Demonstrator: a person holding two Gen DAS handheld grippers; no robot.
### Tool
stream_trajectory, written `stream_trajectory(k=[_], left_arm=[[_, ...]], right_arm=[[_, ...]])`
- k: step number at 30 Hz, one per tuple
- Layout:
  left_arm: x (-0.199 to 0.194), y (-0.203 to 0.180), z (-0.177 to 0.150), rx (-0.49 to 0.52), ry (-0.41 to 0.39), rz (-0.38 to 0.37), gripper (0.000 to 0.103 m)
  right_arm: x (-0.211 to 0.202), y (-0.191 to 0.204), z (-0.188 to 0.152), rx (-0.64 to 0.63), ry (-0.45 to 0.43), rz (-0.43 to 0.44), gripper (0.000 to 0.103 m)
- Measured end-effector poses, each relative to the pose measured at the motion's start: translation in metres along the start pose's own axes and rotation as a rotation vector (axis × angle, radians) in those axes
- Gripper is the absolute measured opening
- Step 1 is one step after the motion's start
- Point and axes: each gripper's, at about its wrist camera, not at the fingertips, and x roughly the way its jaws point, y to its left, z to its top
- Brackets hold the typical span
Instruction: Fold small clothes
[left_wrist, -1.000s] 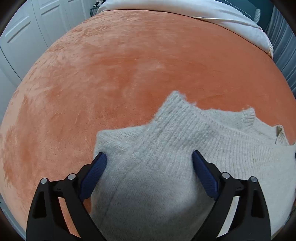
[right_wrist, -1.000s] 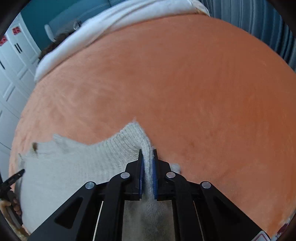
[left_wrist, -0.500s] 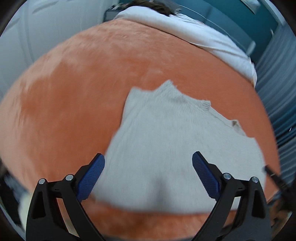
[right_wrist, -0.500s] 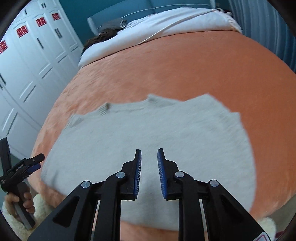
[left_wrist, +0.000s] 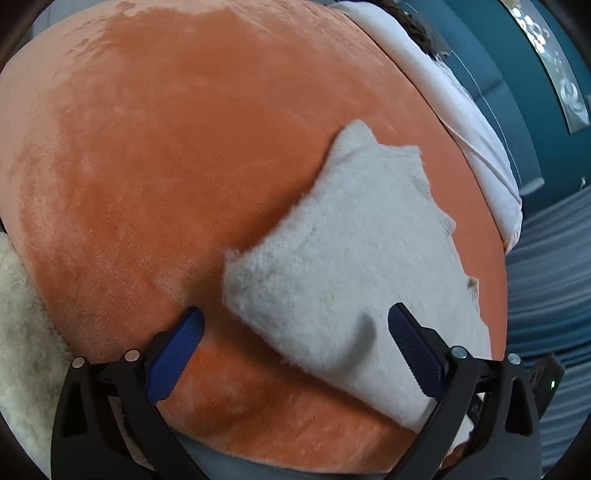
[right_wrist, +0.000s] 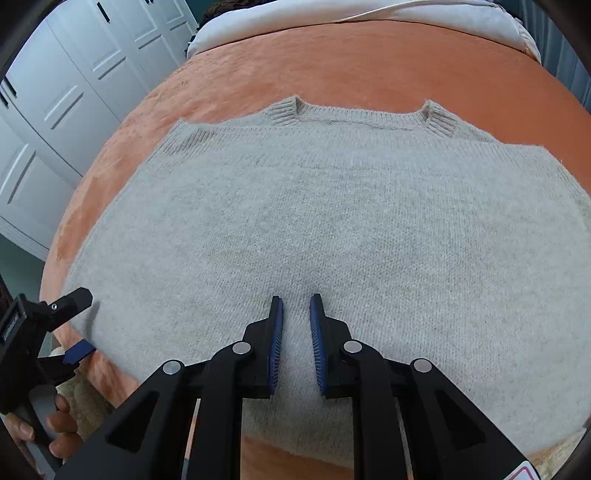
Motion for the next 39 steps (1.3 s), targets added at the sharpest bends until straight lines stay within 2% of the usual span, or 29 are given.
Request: stream_trajectory(k=[3,4,5,7,8,10,12,15,18,21,24,25,27,28,29,30,32,35,37,39], left_arm=[[0.005,-0.013,0.004,0.033,-0.014,0.068,0.094],[0.004,-0.016,0.005,0.041,-0.021,0.081,0.083],[0.004,-0.021,0.007,0.062,-0.028,0.069,0.054],[0.003,-0.028,0.012,0.071,0.0,0.02,0.031],[-0.002,-0.033,0.014,0.064,-0.002,-0.023,0.027],[-0.019,-0.055,0.014,0.12,-0.048,-0.08,0.023],[-0.042,-0.096,0.007,0.243,-0.107,-0.113,0.021],[-0.073,-0.17,-0.018,0.435,-0.153,-0.209,0.02],[-0.088,-0.235,-0.058,0.64,-0.159,-0.285,0.02],[-0.075,-0.285,-0.111,0.791,-0.088,-0.349,0.02],[-0.034,-0.314,-0.164,0.903,0.028,-0.326,0.022],[-0.017,-0.318,-0.181,0.936,0.063,-0.296,0.026],[0.009,-0.317,-0.211,1.005,0.108,-0.225,0.031],[0.012,-0.312,-0.219,1.014,0.13,-0.21,0.037],[0.012,-0.304,-0.225,1.025,0.141,-0.202,0.05],[0.008,-0.296,-0.229,1.04,0.128,-0.197,0.058],[-0.007,-0.275,-0.232,1.08,0.065,-0.159,0.083],[-0.014,-0.247,-0.22,1.1,0.009,-0.053,0.091],[-0.003,-0.233,-0.208,1.093,0.019,0.02,0.091],[0.01,-0.215,-0.2,1.1,0.041,0.096,0.091]], right_arm=[[0.003,0.002,-0.002,-0.02,-0.003,-0.01,0.014],[0.002,0.002,-0.002,-0.022,-0.004,-0.01,0.014],[0.002,0.002,-0.002,-0.021,-0.005,-0.008,0.014],[0.004,0.002,-0.001,-0.015,-0.006,0.0,0.014],[0.004,0.001,-0.002,-0.011,-0.008,0.006,0.014],[0.004,-0.002,-0.003,0.002,-0.015,0.026,0.014],[0.0,-0.008,-0.004,0.027,-0.028,0.059,0.014],[-0.017,-0.028,-0.007,0.138,-0.051,0.165,0.014],[-0.056,-0.069,-0.02,0.248,-0.121,0.229,0.015],[-0.102,-0.125,-0.042,0.313,-0.194,0.16,0.021],[-0.136,-0.177,-0.068,0.373,-0.23,0.05,0.021],[-0.144,-0.191,-0.077,0.39,-0.232,0.008,0.021],[-0.16,-0.215,-0.095,0.422,-0.24,-0.057,0.022],[-0.165,-0.222,-0.101,0.435,-0.238,-0.059,0.023],[-0.17,-0.228,-0.106,0.446,-0.24,-0.052,0.026],[-0.175,-0.231,-0.11,0.452,-0.248,-0.042,0.029],[-0.181,-0.232,-0.112,0.451,-0.266,-0.009,0.047],[-0.177,-0.224,-0.103,0.445,-0.279,0.099,0.062],[-0.166,-0.217,-0.091,0.457,-0.262,0.179,0.065],[-0.15,-0.209,-0.077,0.48,-0.204,0.216,0.065]])
